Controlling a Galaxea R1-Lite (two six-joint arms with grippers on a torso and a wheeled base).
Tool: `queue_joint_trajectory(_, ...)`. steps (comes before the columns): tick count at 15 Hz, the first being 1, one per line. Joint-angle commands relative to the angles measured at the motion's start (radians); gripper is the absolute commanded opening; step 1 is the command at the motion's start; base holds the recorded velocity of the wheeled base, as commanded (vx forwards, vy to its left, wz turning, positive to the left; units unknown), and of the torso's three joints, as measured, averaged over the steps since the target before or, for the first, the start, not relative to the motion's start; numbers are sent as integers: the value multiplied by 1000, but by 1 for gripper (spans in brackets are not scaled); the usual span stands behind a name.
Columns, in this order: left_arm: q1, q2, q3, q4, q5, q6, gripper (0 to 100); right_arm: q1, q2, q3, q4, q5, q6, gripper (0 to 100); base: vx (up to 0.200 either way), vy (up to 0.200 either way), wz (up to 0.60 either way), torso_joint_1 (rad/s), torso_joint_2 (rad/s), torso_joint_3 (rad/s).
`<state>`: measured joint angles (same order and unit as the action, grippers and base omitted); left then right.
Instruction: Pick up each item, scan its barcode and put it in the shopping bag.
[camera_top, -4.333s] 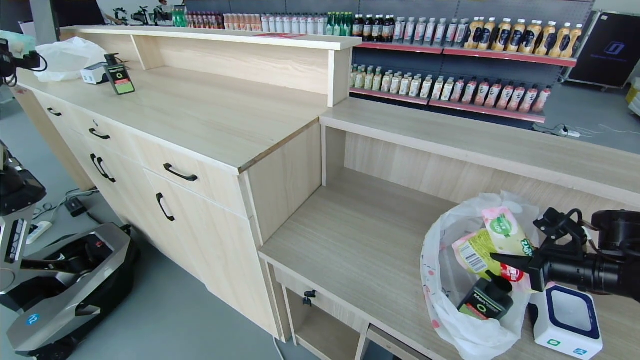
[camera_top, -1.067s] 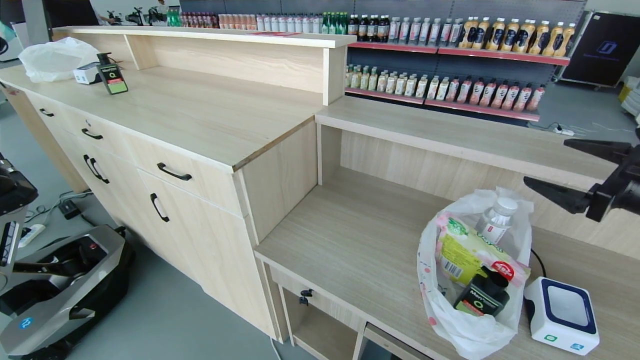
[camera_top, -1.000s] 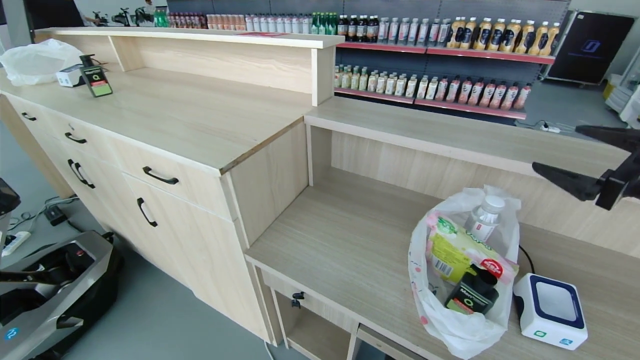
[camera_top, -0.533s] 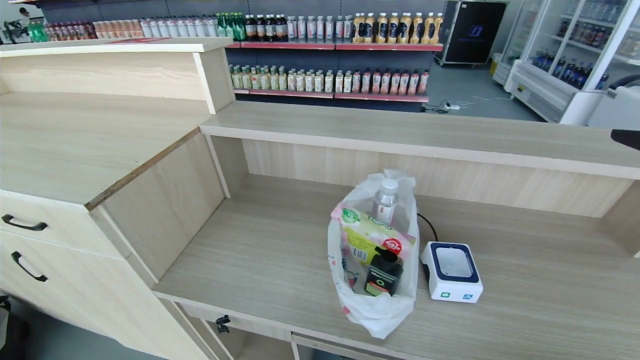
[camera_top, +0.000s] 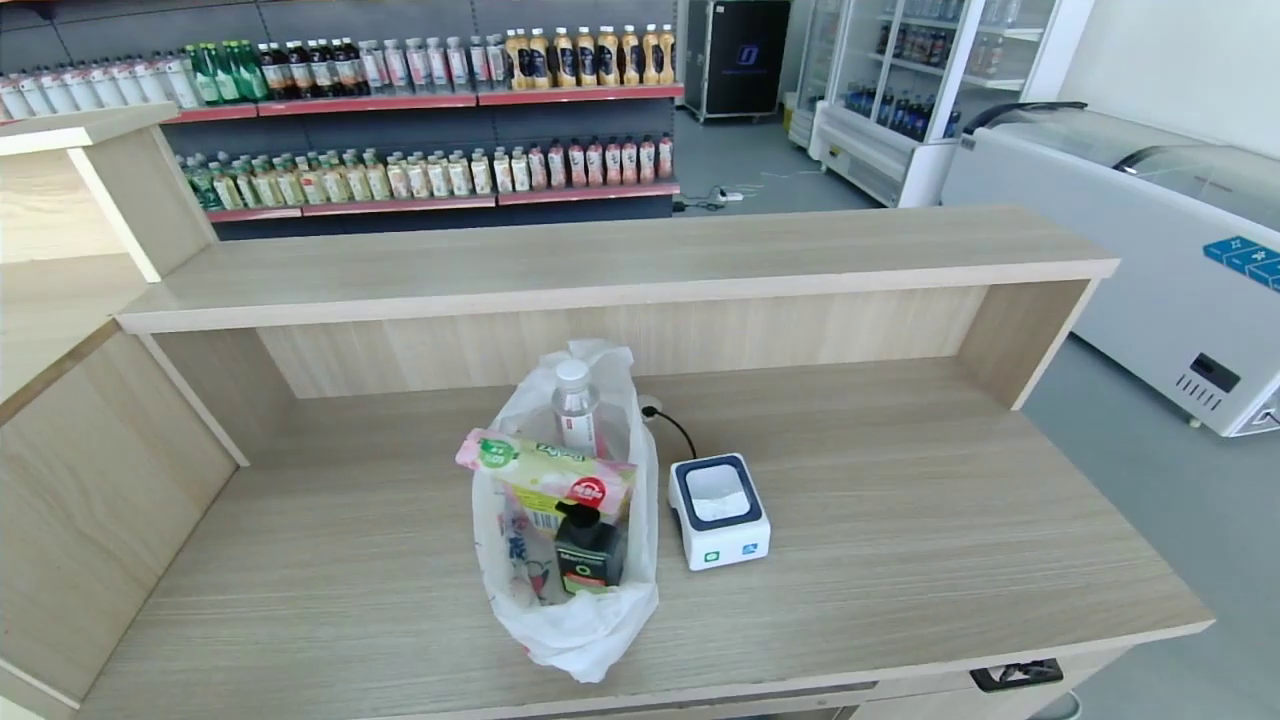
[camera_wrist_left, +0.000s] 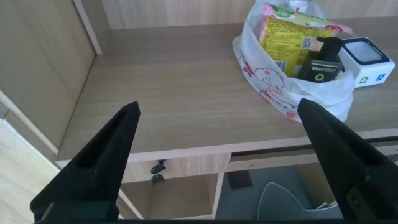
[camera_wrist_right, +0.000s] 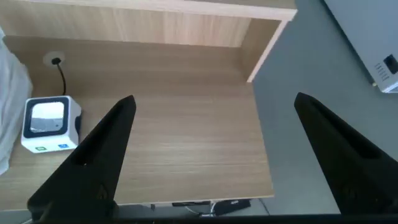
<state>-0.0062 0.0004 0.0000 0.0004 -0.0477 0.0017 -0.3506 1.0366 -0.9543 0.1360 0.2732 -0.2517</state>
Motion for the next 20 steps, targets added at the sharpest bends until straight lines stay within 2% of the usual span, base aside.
queue_joint_trajectory(1, 0, 1, 0, 0, 0, 0, 100, 21, -153, 269, -76, -6, 49, 100, 0, 0, 0, 0, 0, 0)
queue_joint_trajectory(3, 0, 1, 0, 0, 0, 0, 100, 75, -346, 598, -190, -34, 154, 100, 0, 0, 0, 0, 0, 0)
queue_joint_trajectory(5, 0, 1, 0, 0, 0, 0, 100, 179, -573, 913, -351, -183, 180, 100, 0, 0, 0, 0, 0, 0)
queue_joint_trajectory(6, 0, 1, 0, 0, 0, 0, 100, 228, -693, 954, -340, -290, 190, 100, 0, 0, 0, 0, 0, 0)
queue_joint_trajectory(7, 0, 1, 0, 0, 0, 0, 100, 272, -773, 954, -194, -384, 241, 100, 0, 0, 0, 0, 0, 0)
queue_joint_trajectory(8, 0, 1, 0, 0, 0, 0, 100, 326, -823, 944, -130, -390, 299, 100, 0, 0, 0, 0, 0, 0)
queue_joint_trajectory(10, 0, 1, 0, 0, 0, 0, 100, 403, -938, 954, -131, -382, 321, 100, 0, 0, 0, 0, 0, 0)
queue_joint_trajectory(20, 0, 1, 0, 0, 0, 0, 100, 404, -952, 954, -131, -382, 321, 100, 0, 0, 0, 0, 0, 0)
